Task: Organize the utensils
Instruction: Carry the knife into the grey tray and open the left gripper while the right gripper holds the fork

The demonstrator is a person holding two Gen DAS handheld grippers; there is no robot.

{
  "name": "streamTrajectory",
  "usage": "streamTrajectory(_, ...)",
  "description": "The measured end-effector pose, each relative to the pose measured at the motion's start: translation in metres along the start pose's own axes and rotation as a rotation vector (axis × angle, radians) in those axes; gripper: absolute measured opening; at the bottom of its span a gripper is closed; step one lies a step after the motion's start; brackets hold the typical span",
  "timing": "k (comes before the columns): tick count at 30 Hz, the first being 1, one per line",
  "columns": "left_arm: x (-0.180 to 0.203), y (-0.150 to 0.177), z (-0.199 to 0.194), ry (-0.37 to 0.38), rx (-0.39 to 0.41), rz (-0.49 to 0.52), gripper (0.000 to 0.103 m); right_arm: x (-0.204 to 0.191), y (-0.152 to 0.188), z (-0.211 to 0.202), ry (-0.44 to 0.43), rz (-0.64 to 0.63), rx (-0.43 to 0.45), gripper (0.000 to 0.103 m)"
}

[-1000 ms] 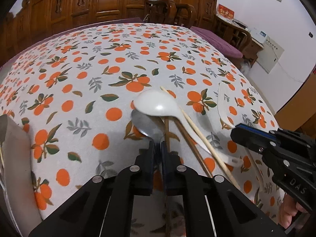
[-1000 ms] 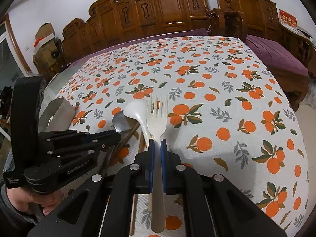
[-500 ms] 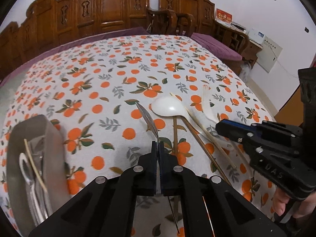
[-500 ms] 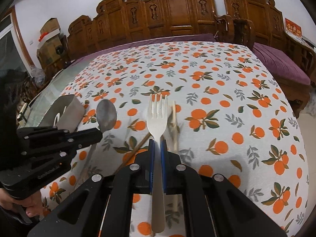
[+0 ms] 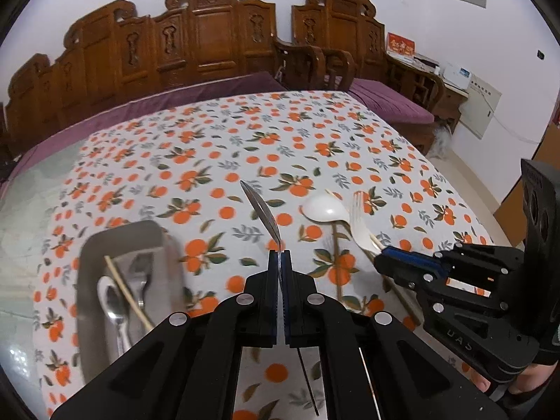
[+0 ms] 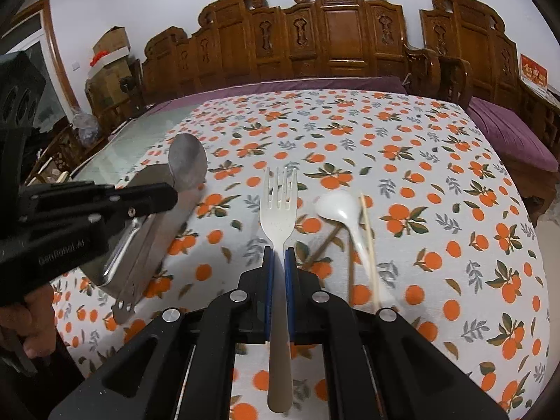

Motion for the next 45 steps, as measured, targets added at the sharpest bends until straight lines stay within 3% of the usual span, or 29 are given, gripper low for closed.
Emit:
streamTrajectory(13,-0.063,0.007,-0.032,-0.064,0.027,-0.024,0.001,-0.044,-0.006,0.001,-0.033,-0.059,0.019,0.008)
streamTrajectory(25,-0.113,0.031,-0.002,-0.119,-0.009,-0.066,0.001,-0.058,-0.004,0.012,-0.046,-0.091,0.004,0.008)
streamTrajectory(45,-0.124,0.06,0.034,-0.13,-0.123,-0.044,0.001,-0.069,-0.003,0.02,-0.067,-0.119,-0.011,0.008)
Point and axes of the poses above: each gripper's, at about its wrist camera, not at the fingertips, and z roughly the way its jaws point, x to its right, y to its underside, the point moved 3 cm from there along z, roughly the way its jaws point, and after that the axes turned 2 degrees about x, right-handed, at the moved point
